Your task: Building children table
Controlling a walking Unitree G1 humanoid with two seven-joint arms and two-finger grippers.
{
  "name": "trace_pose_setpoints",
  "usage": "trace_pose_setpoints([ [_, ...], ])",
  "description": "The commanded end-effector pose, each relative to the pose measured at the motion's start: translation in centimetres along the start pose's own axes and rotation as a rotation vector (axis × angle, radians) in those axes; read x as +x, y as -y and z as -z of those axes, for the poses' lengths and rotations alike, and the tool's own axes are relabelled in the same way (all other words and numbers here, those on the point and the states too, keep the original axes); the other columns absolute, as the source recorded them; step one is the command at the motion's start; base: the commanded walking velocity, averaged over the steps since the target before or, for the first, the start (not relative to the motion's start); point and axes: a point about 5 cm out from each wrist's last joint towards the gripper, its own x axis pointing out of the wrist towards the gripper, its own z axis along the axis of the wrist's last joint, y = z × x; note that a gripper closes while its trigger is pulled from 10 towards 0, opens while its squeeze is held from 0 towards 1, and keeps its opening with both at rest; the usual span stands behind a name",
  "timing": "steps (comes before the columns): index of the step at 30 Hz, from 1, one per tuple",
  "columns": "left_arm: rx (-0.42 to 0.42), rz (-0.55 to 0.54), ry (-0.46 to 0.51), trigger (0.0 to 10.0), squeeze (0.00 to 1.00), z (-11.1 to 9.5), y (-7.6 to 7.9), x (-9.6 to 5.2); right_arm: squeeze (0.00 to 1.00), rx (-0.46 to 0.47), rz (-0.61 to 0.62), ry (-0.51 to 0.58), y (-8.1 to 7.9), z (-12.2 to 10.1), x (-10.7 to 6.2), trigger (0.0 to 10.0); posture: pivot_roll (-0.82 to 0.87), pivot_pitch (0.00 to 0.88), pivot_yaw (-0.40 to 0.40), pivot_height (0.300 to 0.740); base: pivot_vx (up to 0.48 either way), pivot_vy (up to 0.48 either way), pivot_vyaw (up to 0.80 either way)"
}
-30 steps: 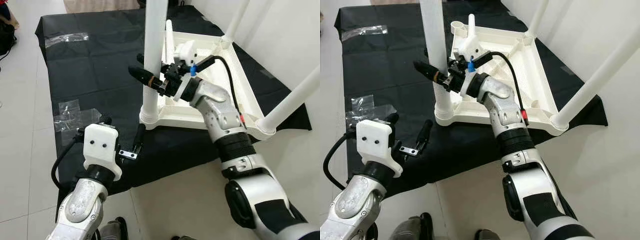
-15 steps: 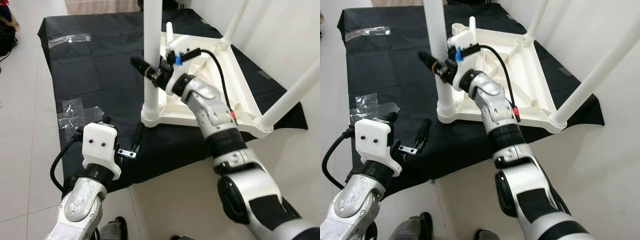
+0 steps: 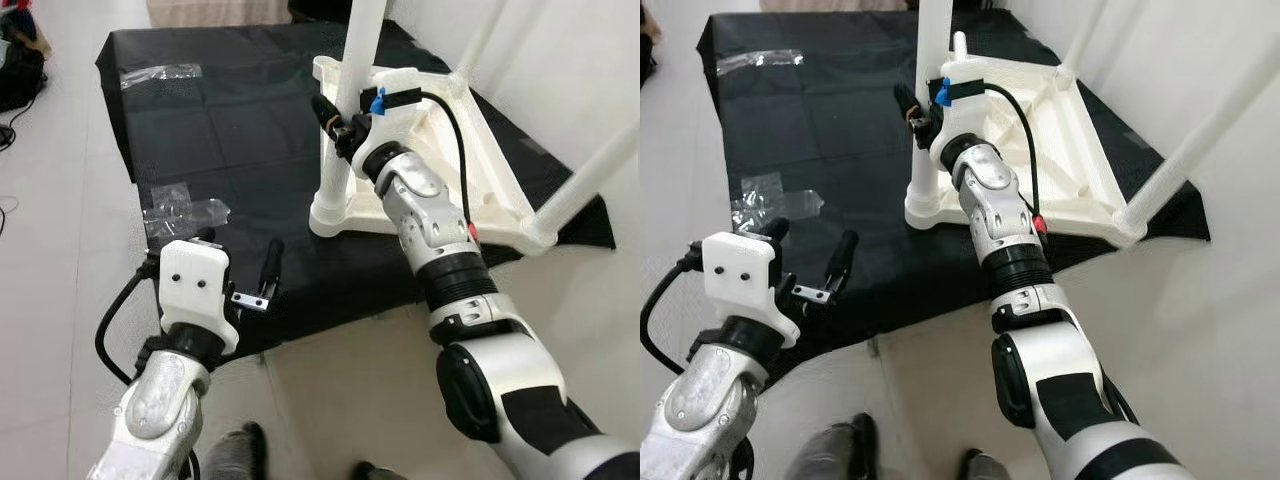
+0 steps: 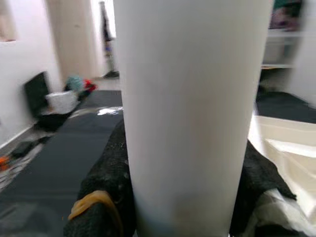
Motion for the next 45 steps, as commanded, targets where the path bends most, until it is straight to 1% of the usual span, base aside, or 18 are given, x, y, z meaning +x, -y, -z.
trace_pose_setpoints([
  [1, -0.008, -0.018, -0.021, 10.0, 0.00, 0.3, -0.2, -0.7, 0.00, -0.017, 0.007, -0.057, -0.4, 0.9, 0.1, 0.0, 0.06, 0.215, -0.134, 0.740, 0.000, 0.000, 0.00],
  [2, -0.007, -0.018, -0.022, 10.0, 0.00, 0.3, -0.2, -0.7, 0.00, -0.028, 0.070, -0.068, 0.2, 1.2, 0.0, 0.0, 0.06, 0.217, -0.131, 0.740, 0.000, 0.000, 0.00],
  [3, -0.007, -0.018, -0.022, 10.0, 0.00, 0.3, -0.2, -0.7, 0.00, -0.028, 0.070, -0.068, 0.2, 1.2, 0.0, 0.0, 0.06, 0.217, -0.131, 0.740, 0.000, 0.000, 0.00],
  [5, -0.007, -0.018, -0.023, 10.0, 0.00, 0.3, -0.2, -0.7, 0.00, -0.057, 0.139, -0.093, 0.8, 1.5, -0.1, 0.0, 0.06, 0.217, -0.131, 0.740, 0.000, 0.000, 0.00],
  [11, -0.006, -0.019, -0.025, 10.0, 0.00, 0.3, -0.2, -0.8, 0.00, -0.076, 0.199, -0.108, 1.3, 1.4, -0.1, 0.0, 0.06, 0.222, -0.130, 0.740, 0.000, 0.000, 0.00],
  [13, -0.007, -0.019, -0.026, 10.0, 0.00, 0.3, -0.2, -0.9, 0.00, -0.079, 0.252, -0.111, 1.8, 1.3, 0.0, 0.0, 0.06, 0.224, -0.131, 0.740, 0.000, 0.000, 0.00],
  [15, -0.007, -0.019, -0.026, 10.0, 0.00, 0.3, -0.2, -0.9, 0.00, -0.079, 0.252, -0.111, 1.8, 1.3, 0.0, 0.0, 0.06, 0.224, -0.131, 0.740, 0.000, 0.000, 0.00],
  [17, -0.007, -0.018, -0.029, 10.0, 0.00, 0.3, -0.2, -1.0, 0.00, -0.081, 0.324, -0.123, 2.7, 1.2, -0.2, 0.0, 0.06, 0.226, -0.130, 0.740, 0.000, 0.000, 0.00],
  [22, -0.006, -0.016, -0.030, 10.0, 0.00, 0.3, -0.2, -1.0, 0.00, -0.110, 0.377, -0.123, 3.4, 1.2, -0.4, 0.0, 0.06, 0.225, -0.130, 0.740, 0.000, 0.000, 0.00],
  [23, -0.007, -0.014, -0.031, 10.0, 0.00, 0.3, -0.2, -1.0, 0.00, -0.122, 0.428, -0.119, 3.9, 1.2, -0.6, 0.0, 0.06, 0.221, -0.127, 0.740, 0.000, 0.000, 0.00],
  [25, -0.007, -0.014, -0.031, 10.0, 0.00, 0.3, -0.2, -1.0, 0.00, -0.122, 0.428, -0.119, 3.9, 1.2, -0.6, 0.0, 0.06, 0.221, -0.127, 0.740, 0.000, 0.000, 0.00],
  [28, -0.006, -0.006, -0.029, 10.0, 0.00, 0.2, -0.2, -0.9, 0.00, -0.091, 0.522, -0.112, 4.5, 1.2, -1.1, 0.0, 0.07, 0.221, -0.117, 0.740, 0.000, 0.000, 0.00],
  [32, -0.006, -0.006, -0.029, 10.0, 0.00, 0.2, -0.2, -0.9, 0.00, -0.091, 0.522, -0.112, 4.5, 1.2, -1.1, 0.0, 0.07, 0.221, -0.117, 0.740, 0.000, 0.000, 0.00],
  [36, 0.000, -0.001, -0.030, 10.0, 0.00, 0.2, -0.3, -0.9, 0.00, -0.056, 0.509, -0.062, 4.2, 0.8, -1.1, 0.0, 0.07, 0.219, -0.112, 0.740, 0.000, 0.000, 0.00],
  [38, 0.003, 0.005, -0.031, 10.0, 0.00, 0.3, -0.4, -0.8, 0.00, -0.054, 0.518, -0.012, 4.7, 0.4, -1.6, 0.0, 0.07, 0.216, -0.107, 0.740, 0.000, 0.000, 0.00],
  [40, 0.004, 0.007, -0.031, 10.0, 0.00, 0.3, -0.4, -0.8, 0.00, -0.068, 0.539, 0.002, 5.1, 0.3, -1.9, 0.0, 0.07, 0.215, -0.104, 0.740, 0.000, 0.000, 0.00],
  [43, 0.004, 0.007, -0.031, 10.0, 0.00, 0.3, -0.4, -0.8, 0.00, -0.068, 0.539, 0.002, 5.1, 0.3, -1.9, 0.0, 0.07, 0.215, -0.104, 0.740, 0.000, 0.000, 0.00],
  [45, 0.006, 0.009, -0.030, 10.0, 0.00, 0.3, -0.4, -0.7, 0.00, -0.077, 0.558, 0.015, 5.5, 0.1, -2.3, 0.0, 0.07, 0.213, -0.100, 0.740, 0.000, 0.000, 0.00],
])
